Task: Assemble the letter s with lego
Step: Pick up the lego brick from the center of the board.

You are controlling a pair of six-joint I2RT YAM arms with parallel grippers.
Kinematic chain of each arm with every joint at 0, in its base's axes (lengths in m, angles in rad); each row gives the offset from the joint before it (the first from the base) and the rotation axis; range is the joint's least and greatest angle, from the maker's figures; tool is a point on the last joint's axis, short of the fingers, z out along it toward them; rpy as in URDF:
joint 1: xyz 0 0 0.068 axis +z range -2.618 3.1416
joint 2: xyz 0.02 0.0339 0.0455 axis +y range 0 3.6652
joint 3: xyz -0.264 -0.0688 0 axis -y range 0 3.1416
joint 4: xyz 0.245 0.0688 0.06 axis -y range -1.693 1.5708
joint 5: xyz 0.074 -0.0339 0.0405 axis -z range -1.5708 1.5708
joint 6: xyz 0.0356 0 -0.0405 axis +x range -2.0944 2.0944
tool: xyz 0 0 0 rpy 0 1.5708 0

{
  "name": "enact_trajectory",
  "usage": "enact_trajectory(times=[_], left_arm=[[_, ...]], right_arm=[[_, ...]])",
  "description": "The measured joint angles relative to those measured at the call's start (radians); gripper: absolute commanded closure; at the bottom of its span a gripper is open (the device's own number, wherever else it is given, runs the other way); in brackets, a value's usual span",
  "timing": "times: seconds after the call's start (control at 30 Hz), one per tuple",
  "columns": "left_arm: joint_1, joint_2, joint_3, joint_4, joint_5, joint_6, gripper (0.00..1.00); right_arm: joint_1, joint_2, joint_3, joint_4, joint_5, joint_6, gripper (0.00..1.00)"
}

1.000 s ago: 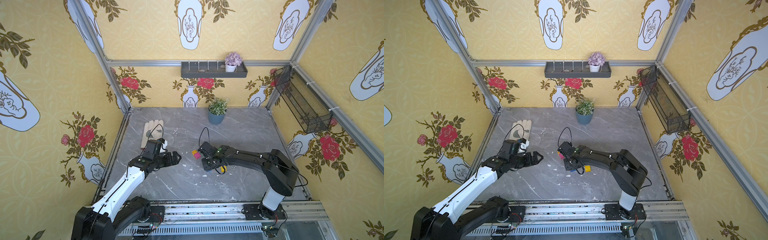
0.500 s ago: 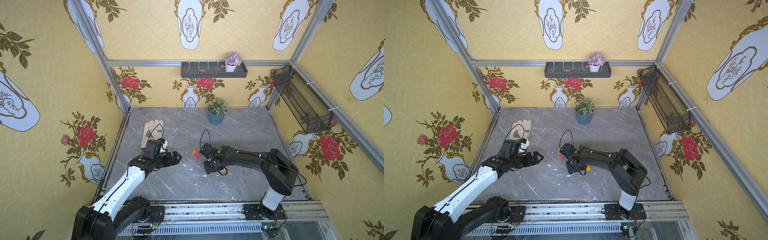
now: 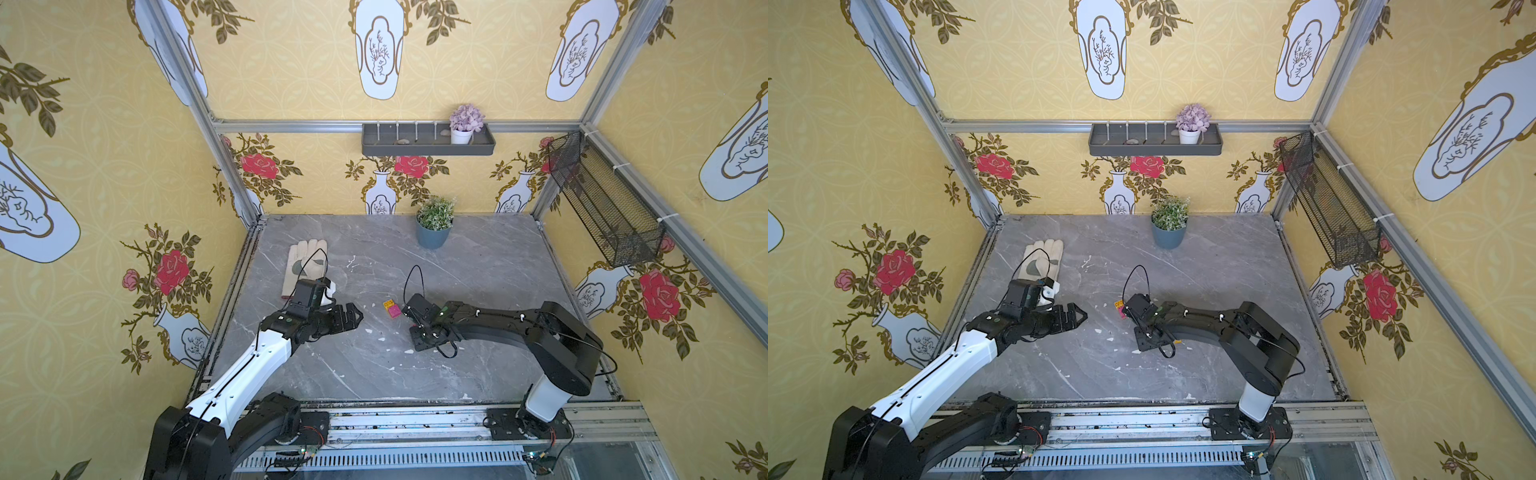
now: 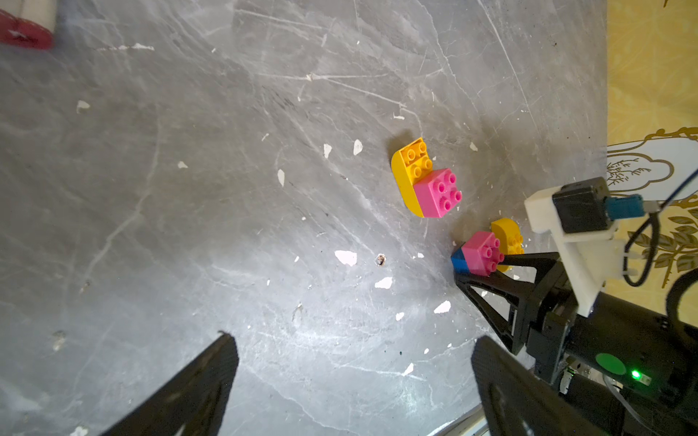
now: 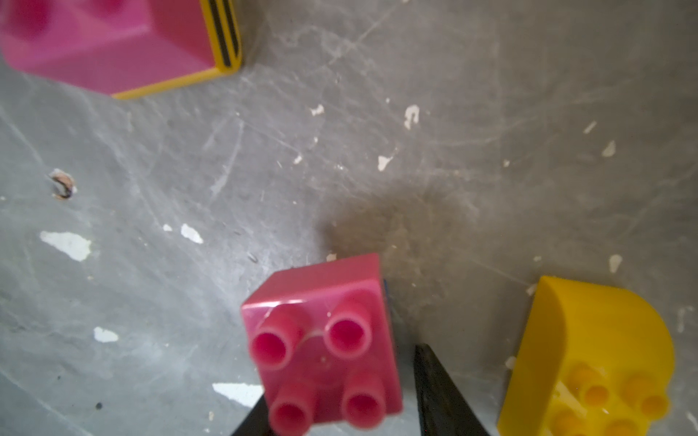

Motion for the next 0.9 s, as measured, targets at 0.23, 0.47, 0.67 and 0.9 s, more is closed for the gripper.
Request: enact_trajectory(times=[0.23,0.47,0.67,0.9], left_arm=[[0.000,0.008,0.000,0.000,0.000,0.000,0.01],[0.000,0.011,0.000,0.000,-0.001,0.000,0.01],[0.000,0.016,0.000,0.000,-0.001,0.000,0.01],[0.000,0.011,-0.018,0.027,0.000,-0.001,0.01]], right_arm=[[0.004,-0.007,-0.030,0.080,0.026,-0.002,0.56],[0.004,-0.010,-0.042,0.116,0.041,-0.005,0.71],[0.003,-0.046,-0.023,0.047,0.019,-0.009,0.72],[-0.074,-0.075,0.193,-0.084,-0.074,-0.075,0.72]])
